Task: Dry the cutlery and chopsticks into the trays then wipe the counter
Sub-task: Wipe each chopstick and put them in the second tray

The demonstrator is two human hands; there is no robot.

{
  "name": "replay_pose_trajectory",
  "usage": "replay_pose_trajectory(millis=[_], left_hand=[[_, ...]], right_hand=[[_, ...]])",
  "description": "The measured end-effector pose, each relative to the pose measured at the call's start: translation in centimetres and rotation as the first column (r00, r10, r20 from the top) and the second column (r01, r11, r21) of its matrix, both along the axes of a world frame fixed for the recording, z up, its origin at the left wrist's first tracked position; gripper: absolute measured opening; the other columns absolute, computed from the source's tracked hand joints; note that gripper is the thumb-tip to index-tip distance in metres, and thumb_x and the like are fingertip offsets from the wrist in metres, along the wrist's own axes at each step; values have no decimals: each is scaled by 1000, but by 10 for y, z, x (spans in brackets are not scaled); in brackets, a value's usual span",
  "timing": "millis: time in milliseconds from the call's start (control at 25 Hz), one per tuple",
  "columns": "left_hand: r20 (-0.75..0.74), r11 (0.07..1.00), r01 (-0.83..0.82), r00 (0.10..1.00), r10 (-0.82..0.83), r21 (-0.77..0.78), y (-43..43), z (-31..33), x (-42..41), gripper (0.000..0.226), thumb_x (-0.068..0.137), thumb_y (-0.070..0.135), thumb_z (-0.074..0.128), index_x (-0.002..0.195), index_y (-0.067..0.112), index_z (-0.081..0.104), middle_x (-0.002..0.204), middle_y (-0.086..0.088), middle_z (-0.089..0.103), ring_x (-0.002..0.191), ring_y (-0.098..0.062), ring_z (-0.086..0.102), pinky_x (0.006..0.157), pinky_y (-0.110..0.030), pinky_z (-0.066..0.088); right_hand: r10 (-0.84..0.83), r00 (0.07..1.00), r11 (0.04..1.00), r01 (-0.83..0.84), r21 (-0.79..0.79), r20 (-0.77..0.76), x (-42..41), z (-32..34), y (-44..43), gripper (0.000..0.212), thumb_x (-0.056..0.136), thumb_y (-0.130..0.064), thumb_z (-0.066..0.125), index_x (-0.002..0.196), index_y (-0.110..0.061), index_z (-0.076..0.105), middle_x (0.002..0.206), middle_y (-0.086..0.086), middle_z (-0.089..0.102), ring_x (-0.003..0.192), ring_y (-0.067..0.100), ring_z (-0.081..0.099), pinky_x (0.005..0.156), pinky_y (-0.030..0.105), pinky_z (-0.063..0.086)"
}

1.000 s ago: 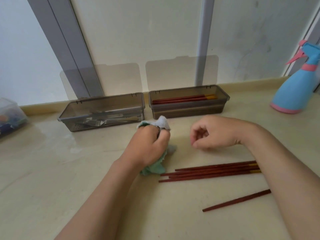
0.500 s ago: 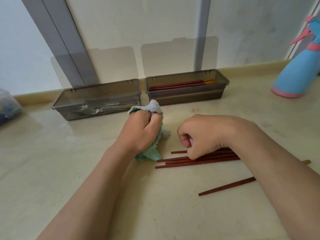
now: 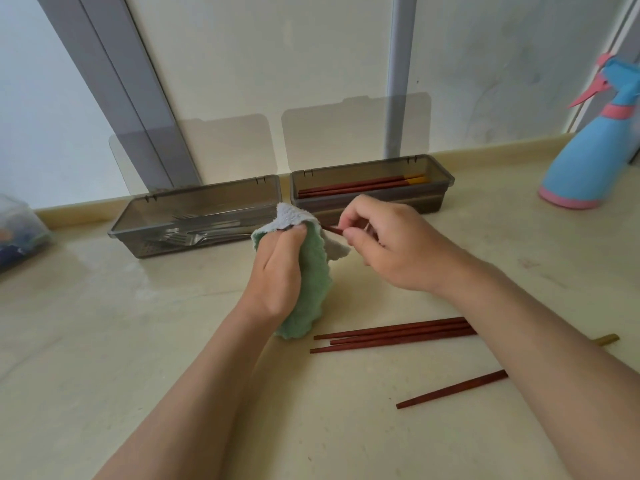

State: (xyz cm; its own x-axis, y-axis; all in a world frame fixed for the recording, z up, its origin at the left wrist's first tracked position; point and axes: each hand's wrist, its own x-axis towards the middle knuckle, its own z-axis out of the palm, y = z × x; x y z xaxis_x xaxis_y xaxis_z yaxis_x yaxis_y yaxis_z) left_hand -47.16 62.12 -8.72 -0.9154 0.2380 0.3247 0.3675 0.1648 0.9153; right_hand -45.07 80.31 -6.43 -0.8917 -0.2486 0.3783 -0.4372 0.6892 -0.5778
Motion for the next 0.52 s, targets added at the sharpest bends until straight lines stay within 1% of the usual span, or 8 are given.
replay_pose_trajectory(millis=[80,120,200,280,320,400,440,520], left_hand=[[-6,1000,4,1000,-4,-5,1,-4,-3,45,99,25,33,79,-8,56,73,-20,60,69,-29,56,64,-44,47],[-8,1000,-15,1000,15,-1,2,-4,-3,43,100,23,34,78,-9,52,71,-21,56,66,-27,52,61,-43,46],[-10,995,-93,996,94,47,4,1,-1,39,104,13,35,72,-3,50,63,-7,53,59,-15,51,54,-32,44],[25,961,-232,973,231,151,0,7,-3,37,105,11,35,72,5,49,58,4,54,52,-8,50,50,-24,45],[61,927,-316,949,310,203,-3,9,-6,36,105,14,36,72,10,48,55,9,53,50,-6,50,50,-23,45],[167,847,-456,890,425,275,-10,10,-14,35,105,22,37,72,16,46,56,9,51,50,-6,50,54,-27,47],[213,816,-493,869,446,301,-12,11,-15,34,104,23,37,71,17,45,57,8,49,50,-8,49,54,-28,47],[258,770,-525,850,458,363,-10,12,-15,35,104,23,36,70,18,42,54,10,47,47,-7,47,51,-26,45]], right_hand=[[40,998,999,-42,-27,-43,-1,-8,-8,4,99,-10,58,98,-13,61,75,-11,59,66,3,55,58,14,39],[58,996,997,-61,-43,-61,-1,-11,-10,3,97,-9,60,99,-11,62,80,-9,62,67,3,56,59,13,40],[76,995,996,-79,-44,-63,0,-13,-13,5,97,-13,63,102,-11,64,87,-4,66,69,5,56,61,16,43],[54,999,999,-54,0,-6,1,-10,-9,6,99,-19,61,103,-16,65,80,-4,65,66,8,57,59,23,47],[35,999,999,-36,39,31,0,-7,-5,8,100,-21,59,102,-18,66,76,-1,66,64,12,58,60,30,50],[4,997,994,-12,113,79,-2,-4,5,13,102,-23,54,101,-21,67,73,1,67,64,18,60,64,41,53],[4,996,992,-15,122,88,-2,-3,6,16,103,-23,53,101,-21,69,73,0,67,64,19,61,64,44,54],[39,995,994,-49,99,92,-1,-6,-1,20,104,-22,51,102,-17,71,72,0,65,66,18,61,64,43,52]])
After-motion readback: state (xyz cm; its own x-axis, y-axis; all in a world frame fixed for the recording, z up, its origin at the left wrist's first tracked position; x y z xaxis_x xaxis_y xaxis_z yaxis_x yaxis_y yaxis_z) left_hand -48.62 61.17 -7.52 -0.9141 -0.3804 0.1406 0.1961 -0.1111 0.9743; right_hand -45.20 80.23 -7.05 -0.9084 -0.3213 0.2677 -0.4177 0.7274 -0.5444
